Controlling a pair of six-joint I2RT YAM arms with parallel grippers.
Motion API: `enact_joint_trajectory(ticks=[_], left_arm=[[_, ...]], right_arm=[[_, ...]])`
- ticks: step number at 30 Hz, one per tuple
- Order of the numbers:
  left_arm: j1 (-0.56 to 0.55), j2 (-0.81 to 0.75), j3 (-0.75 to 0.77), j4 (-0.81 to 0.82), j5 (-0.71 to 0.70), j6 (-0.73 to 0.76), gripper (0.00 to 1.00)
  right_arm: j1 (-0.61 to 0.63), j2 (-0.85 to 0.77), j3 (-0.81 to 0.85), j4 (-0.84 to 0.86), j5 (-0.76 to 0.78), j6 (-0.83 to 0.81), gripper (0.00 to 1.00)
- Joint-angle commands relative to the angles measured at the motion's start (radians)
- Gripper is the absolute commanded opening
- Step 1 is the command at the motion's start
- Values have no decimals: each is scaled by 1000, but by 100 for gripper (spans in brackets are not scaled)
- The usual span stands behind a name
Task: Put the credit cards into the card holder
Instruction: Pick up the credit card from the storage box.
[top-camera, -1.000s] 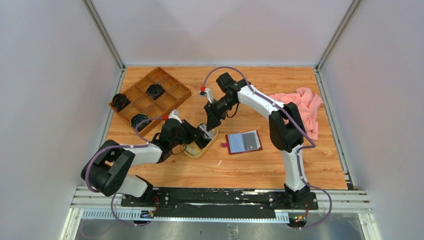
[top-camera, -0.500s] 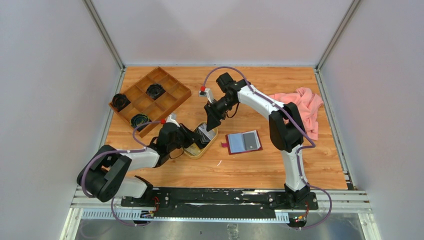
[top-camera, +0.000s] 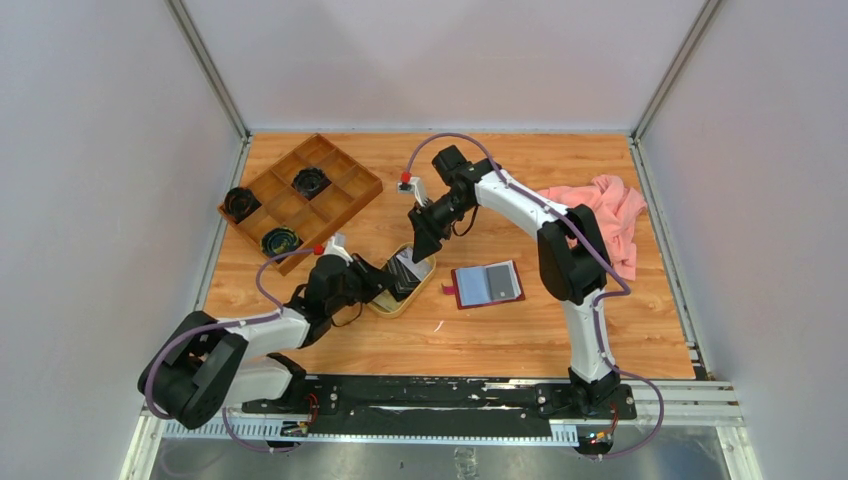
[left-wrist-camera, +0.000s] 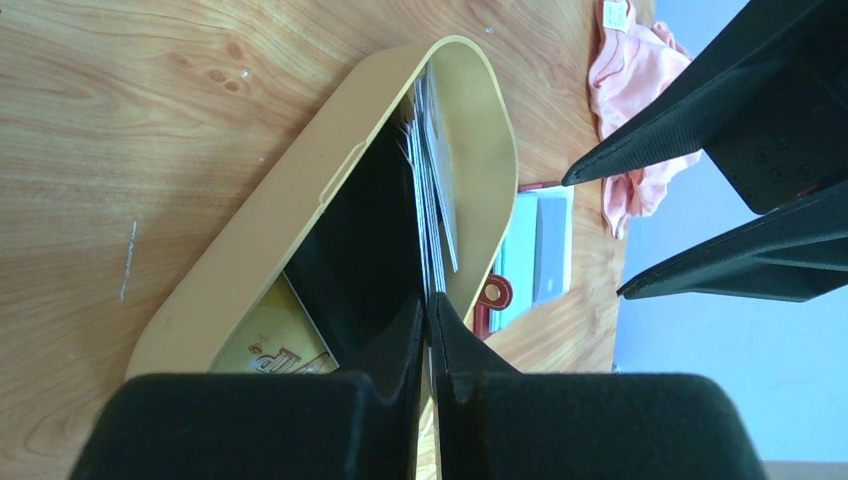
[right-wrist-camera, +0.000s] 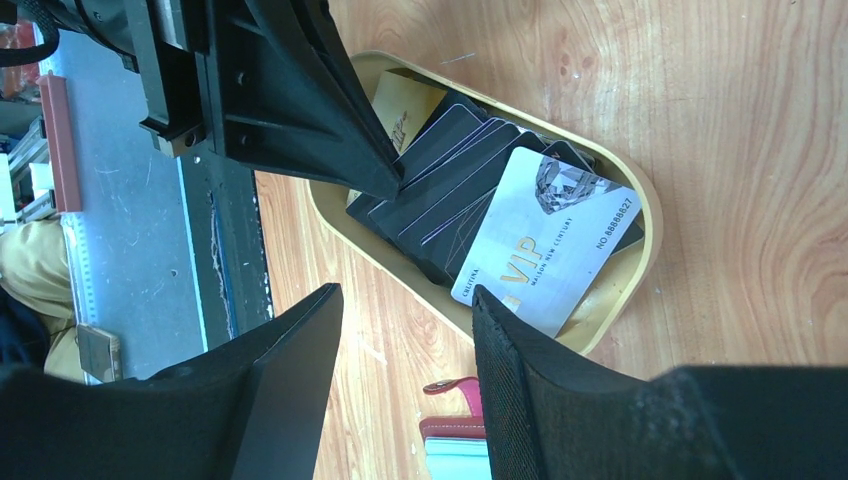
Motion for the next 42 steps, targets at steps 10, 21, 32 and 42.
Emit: enact_joint_trajectory(ticks=[10, 21, 32, 42], left_arm=[[16, -54, -37, -7, 38, 49, 4], [18, -72, -57, -6, 60, 67, 3], [17, -75, -59, -6, 64, 71, 3], [18, -99, -67, -6, 66, 72, 3]], right_arm=[[55, 56, -20, -4, -64, 12, 53], [102, 64, -53, 205, -103, 260, 16], [127, 144, 1, 262, -17, 357, 4], [148, 151, -11, 259, 107, 357, 3]])
